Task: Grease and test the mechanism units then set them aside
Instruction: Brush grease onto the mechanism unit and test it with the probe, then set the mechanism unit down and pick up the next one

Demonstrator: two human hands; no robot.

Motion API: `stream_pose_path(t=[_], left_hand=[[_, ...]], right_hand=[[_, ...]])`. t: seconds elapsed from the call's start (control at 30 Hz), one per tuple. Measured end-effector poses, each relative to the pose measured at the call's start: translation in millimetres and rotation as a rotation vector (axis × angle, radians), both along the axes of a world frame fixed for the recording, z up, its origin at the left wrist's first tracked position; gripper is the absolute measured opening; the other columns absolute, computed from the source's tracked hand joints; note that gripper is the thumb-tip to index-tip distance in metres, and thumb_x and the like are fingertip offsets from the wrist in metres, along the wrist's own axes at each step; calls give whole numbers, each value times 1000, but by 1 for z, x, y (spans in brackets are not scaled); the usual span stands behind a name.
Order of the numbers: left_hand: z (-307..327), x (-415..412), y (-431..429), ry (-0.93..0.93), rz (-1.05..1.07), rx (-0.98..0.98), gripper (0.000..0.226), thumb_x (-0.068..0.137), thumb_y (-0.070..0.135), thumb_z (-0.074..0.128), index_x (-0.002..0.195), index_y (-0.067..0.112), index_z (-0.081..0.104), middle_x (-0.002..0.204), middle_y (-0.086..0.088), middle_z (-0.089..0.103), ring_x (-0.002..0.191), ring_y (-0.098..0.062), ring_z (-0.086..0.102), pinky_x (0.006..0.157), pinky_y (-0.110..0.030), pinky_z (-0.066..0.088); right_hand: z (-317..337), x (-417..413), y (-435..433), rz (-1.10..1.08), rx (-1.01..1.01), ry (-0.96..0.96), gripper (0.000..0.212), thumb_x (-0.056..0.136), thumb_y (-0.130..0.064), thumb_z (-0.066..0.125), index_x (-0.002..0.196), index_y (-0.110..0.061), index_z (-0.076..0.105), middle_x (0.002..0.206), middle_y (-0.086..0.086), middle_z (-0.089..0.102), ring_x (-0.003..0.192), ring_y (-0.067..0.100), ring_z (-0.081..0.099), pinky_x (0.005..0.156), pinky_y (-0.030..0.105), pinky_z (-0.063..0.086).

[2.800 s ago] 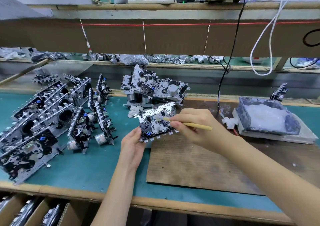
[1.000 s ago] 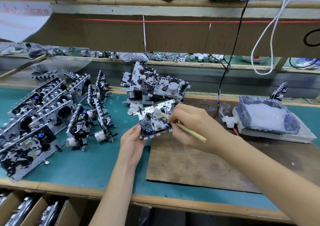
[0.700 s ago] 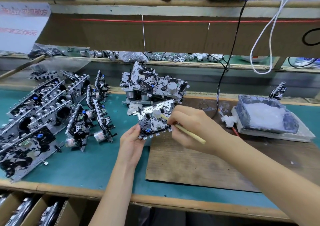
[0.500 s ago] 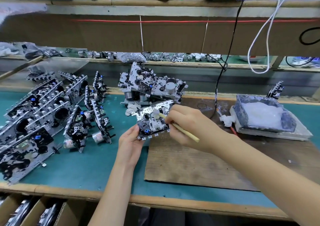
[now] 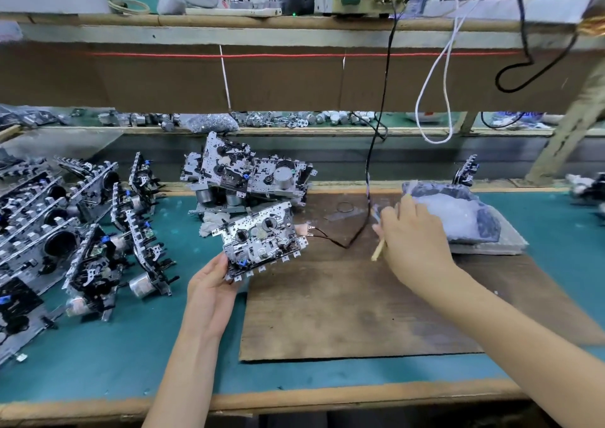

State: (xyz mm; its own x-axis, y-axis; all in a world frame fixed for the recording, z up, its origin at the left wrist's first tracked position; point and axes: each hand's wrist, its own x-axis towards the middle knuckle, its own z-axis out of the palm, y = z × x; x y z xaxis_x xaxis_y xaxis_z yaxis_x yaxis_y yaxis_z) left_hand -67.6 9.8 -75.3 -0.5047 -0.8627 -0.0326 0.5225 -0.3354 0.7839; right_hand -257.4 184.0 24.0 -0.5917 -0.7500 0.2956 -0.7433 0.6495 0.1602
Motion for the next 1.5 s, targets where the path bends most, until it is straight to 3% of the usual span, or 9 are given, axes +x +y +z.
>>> stream_pose_path(t=[0.2,0.53,0.63,0.7,0.9,1.07,1.2,1.37,1.5], left_hand=[[-1,-1,0,-10,-30,-11,52,98,3,35,69,13,78,77,3,73,68,-7,67,58,-17,54],[2,1,3,-33,-40,-30,52,98,5,35,70,15,78,77,3,72,69,-7,67,59,-17,54],[3,1,3,-36,-34,-21,50,98,7,37,70,14,77,77,3,72,69,-8,67,59,-18,54],[3,1,3,-30,-25,-15,48,98,6,37,71,11,76,76,3,71,68,-8,67,58,-18,54],[7,1,5,26,-33,7,19,84,14,49,92,1,60,81,-4,68,71,-12,67,64,-23,56],[8,1,5,26,-61,24,27,80,16,51,99,-2,58,91,-12,65,79,-21,63,70,-28,56],[8,-1,6,67,-91,62,33,79,14,50,107,-3,58,98,-13,67,86,-22,66,78,-31,55],[9,-1,5,110,-118,80,34,79,12,51,111,1,57,110,-15,61,99,-25,58,95,-35,43],[9,-4,8,86,-185,45,36,81,14,51,114,-1,57,111,-16,63,97,-24,60,91,-34,44]], right_hand=[[-23,-5,22,-130,293,-67,30,95,-17,44,124,-10,41,129,15,34,120,29,37,87,33,38],[-16,2,24,-107,383,-186,31,90,-9,51,120,-11,51,129,14,35,117,31,39,91,34,36],[-10,4,17,92,109,-216,25,93,-11,43,115,-10,55,112,7,43,106,25,44,80,30,35],[-4,15,9,278,-104,-418,26,96,-17,41,110,-9,61,96,2,45,94,18,47,76,29,35],[-13,58,-34,501,-46,-967,40,98,-24,39,84,11,52,79,15,42,72,16,40,72,35,36],[-47,96,-67,393,-339,-1410,28,98,-34,38,79,-19,51,96,-2,47,93,10,57,60,4,37],[-70,127,-86,420,-762,-1419,15,95,-21,48,104,-31,56,119,-1,47,96,-22,43,82,-4,31],[-69,136,-97,384,-1015,-1406,18,94,-13,50,95,-29,57,114,1,48,90,-15,50,79,-1,36],[-59,133,-92,393,-1049,-1319,19,94,-7,48,85,-23,53,102,11,52,80,-7,53,71,3,38]])
